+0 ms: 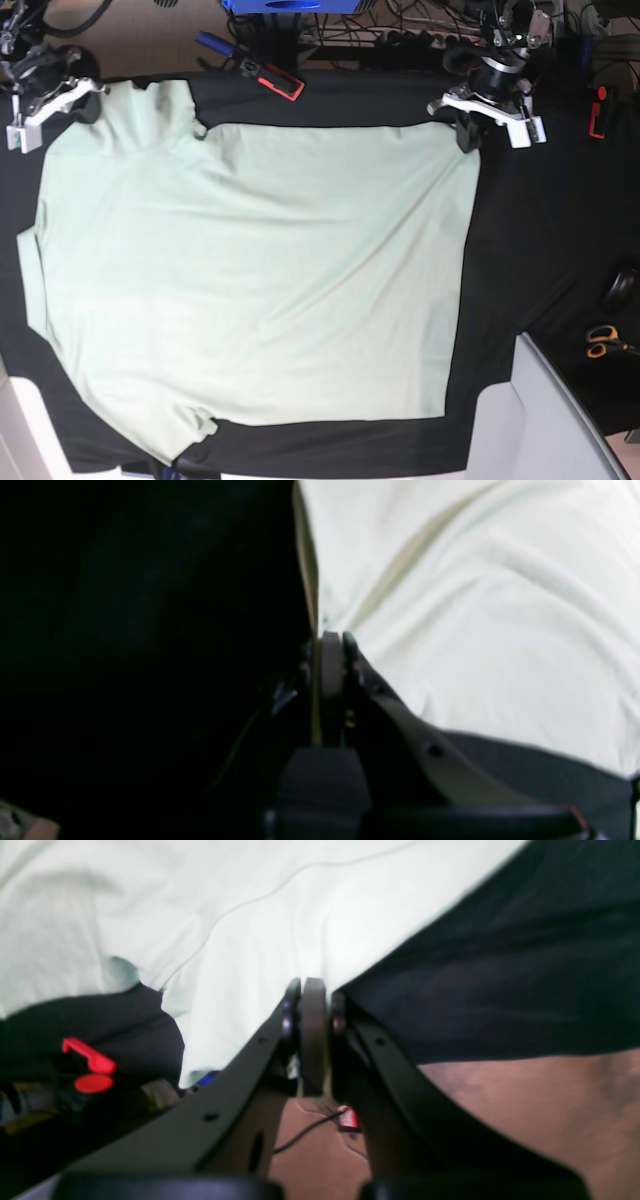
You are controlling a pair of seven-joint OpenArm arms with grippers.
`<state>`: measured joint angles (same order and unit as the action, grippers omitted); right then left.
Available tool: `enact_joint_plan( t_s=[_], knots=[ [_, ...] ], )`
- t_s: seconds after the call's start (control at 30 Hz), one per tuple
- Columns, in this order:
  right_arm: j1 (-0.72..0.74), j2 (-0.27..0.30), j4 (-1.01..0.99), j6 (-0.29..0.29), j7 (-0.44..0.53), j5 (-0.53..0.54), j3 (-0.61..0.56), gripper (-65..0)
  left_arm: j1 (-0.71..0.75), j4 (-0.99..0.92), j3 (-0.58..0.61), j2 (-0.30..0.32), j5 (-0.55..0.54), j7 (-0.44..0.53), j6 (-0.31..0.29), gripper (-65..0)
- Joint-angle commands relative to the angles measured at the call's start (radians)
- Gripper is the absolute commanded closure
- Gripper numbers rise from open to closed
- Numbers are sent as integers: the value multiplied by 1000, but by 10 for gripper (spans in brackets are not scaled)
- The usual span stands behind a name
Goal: Fold the T-shirt properly
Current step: 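Lift the grasped edge with both grippers and pull it over the shirt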
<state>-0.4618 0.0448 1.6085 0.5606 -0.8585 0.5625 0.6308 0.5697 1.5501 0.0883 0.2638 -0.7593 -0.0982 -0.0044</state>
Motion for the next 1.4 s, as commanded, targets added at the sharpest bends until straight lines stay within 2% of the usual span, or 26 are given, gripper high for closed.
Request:
enact_joint_plan(
  t_s=[0.0,0.17,0.33,0.53,0.77,0.97,1.2,1.37],
  knots=[
    [8,14,19,6,3,17,7,0,13,34,-20,10,-1,22,-7,0],
    [27,36,25,3,-28,15,7,0,19,56,-54,10,-1,21,-7,0],
    [56,43,25,2,-32,14,7,0,2,57,-55,7,-1,-76,-7,0],
    [77,77,26,2,-51,17,7,0,-15,59,-51,4,-1,-116,-7,0],
    [113,97,33,2,-54,14,7,0,-17,59,-48,4,-1,-117,-7,0],
    [160,112,31,2,-101,12,5,0,-26,79,-46,2,-1,-125,-7,0],
    [202,149,19,2,-106,11,-1,0,-89,123,-48,1,-2,-235,-7,0],
    [240,166,-35,0,-106,11,-2,0,-156,118,-57,-44,-1,-305,-7,0]
  ],
)
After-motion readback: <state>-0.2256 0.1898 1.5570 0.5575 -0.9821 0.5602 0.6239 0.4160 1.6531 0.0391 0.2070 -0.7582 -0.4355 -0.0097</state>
